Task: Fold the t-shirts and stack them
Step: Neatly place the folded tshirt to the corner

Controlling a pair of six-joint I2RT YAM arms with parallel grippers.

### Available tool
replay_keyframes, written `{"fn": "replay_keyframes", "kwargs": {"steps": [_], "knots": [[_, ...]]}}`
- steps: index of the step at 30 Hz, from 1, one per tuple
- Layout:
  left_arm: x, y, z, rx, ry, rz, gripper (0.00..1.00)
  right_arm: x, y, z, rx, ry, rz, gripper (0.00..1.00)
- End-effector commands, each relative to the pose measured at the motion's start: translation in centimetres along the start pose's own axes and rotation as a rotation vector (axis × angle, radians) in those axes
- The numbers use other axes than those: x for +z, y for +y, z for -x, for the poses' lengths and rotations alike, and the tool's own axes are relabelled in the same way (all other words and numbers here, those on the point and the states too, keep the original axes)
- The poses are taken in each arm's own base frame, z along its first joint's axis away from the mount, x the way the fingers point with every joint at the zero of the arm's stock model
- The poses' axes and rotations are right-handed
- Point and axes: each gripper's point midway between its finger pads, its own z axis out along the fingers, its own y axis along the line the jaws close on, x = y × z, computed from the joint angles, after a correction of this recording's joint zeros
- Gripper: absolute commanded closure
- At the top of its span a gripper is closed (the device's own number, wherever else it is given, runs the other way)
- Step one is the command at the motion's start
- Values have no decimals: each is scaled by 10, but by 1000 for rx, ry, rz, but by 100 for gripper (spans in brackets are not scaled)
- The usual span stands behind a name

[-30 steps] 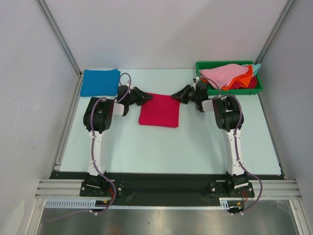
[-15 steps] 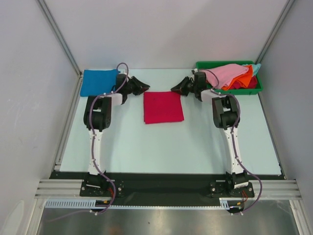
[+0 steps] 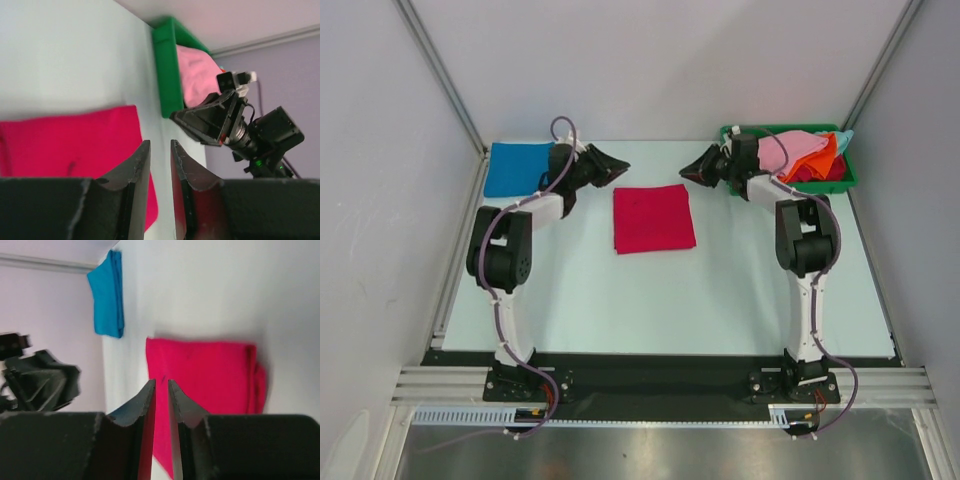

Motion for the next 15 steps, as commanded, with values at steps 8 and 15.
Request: {"fn": "replay_keyframes", "kwargs": {"steps": [8, 15], "knots": [[-5, 18, -120, -116, 134, -70, 74, -1, -3, -81, 147, -14, 245, 82], [-17, 64, -145, -92, 201, 15, 76, 4, -41, -71, 149, -16, 222, 83]]}}
